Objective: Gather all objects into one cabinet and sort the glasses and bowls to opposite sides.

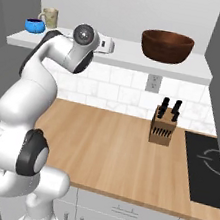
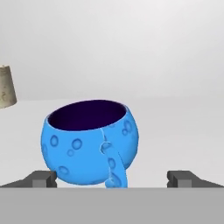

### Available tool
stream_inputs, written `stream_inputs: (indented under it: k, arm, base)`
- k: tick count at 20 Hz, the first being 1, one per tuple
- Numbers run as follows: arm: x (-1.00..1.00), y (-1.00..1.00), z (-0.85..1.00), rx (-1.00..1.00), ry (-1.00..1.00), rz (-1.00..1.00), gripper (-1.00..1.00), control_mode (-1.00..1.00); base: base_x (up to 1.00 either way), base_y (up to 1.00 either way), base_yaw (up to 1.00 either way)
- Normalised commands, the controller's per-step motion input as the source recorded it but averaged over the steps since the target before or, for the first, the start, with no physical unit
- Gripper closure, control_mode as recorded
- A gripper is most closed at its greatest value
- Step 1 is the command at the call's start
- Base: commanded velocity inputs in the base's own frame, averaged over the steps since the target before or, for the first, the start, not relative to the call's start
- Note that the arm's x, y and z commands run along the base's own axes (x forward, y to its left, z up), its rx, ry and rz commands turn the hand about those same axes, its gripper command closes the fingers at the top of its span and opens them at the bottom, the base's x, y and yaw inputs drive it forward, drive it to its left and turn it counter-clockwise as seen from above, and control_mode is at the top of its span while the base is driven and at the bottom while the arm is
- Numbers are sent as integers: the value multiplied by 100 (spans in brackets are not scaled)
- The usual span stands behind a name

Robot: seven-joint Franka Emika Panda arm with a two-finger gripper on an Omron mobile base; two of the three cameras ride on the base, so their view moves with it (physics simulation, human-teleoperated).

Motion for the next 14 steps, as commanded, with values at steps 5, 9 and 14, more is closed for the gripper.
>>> stream_inputs:
  k: [5,9,14]
  arm:
    - [11,0,0,0,0,0,-100,-100]
    - [6,0,0,0,0,0,-100,-100]
    - [0,1,0,0,2,0,100,-100]
  base:
    - [0,0,0]
    - [0,0,0]
    - [0,0,0]
